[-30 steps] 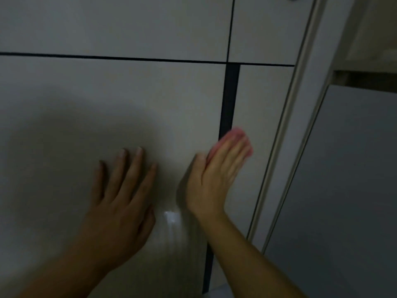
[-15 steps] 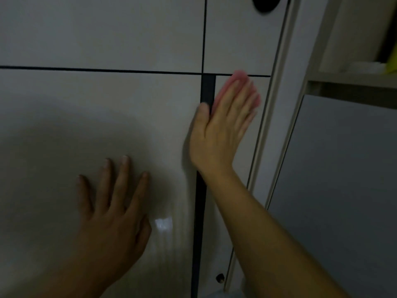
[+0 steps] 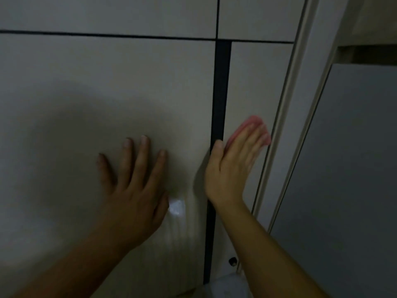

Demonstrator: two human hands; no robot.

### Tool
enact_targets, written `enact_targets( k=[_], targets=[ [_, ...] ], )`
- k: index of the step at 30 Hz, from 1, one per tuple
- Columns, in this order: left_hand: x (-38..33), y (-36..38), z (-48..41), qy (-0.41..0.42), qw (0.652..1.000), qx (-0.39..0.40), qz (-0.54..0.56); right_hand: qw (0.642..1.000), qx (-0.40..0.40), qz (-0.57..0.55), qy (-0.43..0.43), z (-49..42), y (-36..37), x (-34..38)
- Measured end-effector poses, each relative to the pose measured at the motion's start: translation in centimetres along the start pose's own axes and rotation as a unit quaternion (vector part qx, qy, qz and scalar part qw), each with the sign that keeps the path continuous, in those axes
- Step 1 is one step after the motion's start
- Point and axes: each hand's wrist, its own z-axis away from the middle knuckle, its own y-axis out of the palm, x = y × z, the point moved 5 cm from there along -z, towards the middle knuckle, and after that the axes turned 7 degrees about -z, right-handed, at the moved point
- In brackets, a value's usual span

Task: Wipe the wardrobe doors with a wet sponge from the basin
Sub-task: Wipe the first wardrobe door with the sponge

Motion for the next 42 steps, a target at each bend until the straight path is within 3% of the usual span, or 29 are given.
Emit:
enact_targets(
  k=[3, 6, 9, 15, 19, 21, 25, 30, 32, 36, 38, 40, 42],
  targets=[
    [0.1, 0.3, 0.1, 0.009, 1.000, -0.001, -0.010, 0.999, 0.008, 0.012, -0.035, 2.7, 0.9, -2.0],
    [0.3, 0.1, 0.1, 0.005, 1.000, -0.001, -0.003, 0.998, 0.048, 0.024, 0.043, 8.8, 1.5, -6.3],
    [0.3, -0.1, 0.2, 0.012, 1.000, -0.001, 0.005, 0.995, 0.047, -0.024, 0.088, 9.0, 2.1, -5.6],
    [-0.4, 1.1, 3.8, 0.026, 0.999, 0.020, 0.013, 0.999, 0.037, -0.001, -0.002, 9.1, 3.6, -3.6],
    [0.7, 1.7, 6.6, 0.017, 0.999, 0.040, 0.009, 0.993, 0.076, -0.014, 0.089, 14.0, 3.8, -6.6],
    [1.7, 1.7, 7.6, 0.011, 0.999, 0.045, 0.005, 0.993, 0.061, -0.047, 0.090, 12.8, 4.0, -5.1],
    [3.6, 1.6, 8.6, -0.005, 0.999, 0.043, 0.001, 0.999, 0.030, -0.026, -0.035, 10.0, 5.5, -0.4],
    [6.1, 1.4, 10.3, -0.039, 0.998, 0.041, 0.007, 0.958, 0.158, 0.095, -0.218, 15.4, 7.2, -1.1],
    [7.4, 1.3, 11.1, -0.045, 0.998, 0.045, 0.004, 0.964, 0.133, 0.090, -0.213, 13.8, 6.8, -1.2],
    [9.9, 1.3, 12.7, -0.083, 0.995, 0.048, 0.007, 0.991, 0.051, 0.023, -0.120, 12.2, 7.6, 1.7],
    [11.2, 1.2, 13.5, -0.110, 0.993, 0.050, 0.014, 0.970, 0.107, 0.064, -0.210, 15.4, 9.8, 2.8],
    [12.5, 1.2, 14.4, -0.136, 0.989, 0.055, 0.021, 0.922, 0.179, 0.103, -0.328, 19.0, 11.9, 2.7],
    [13.8, 1.1, 15.3, -0.164, 0.984, 0.054, 0.033, 0.904, 0.187, 0.124, -0.364, 19.4, 11.8, 2.7]
  ],
)
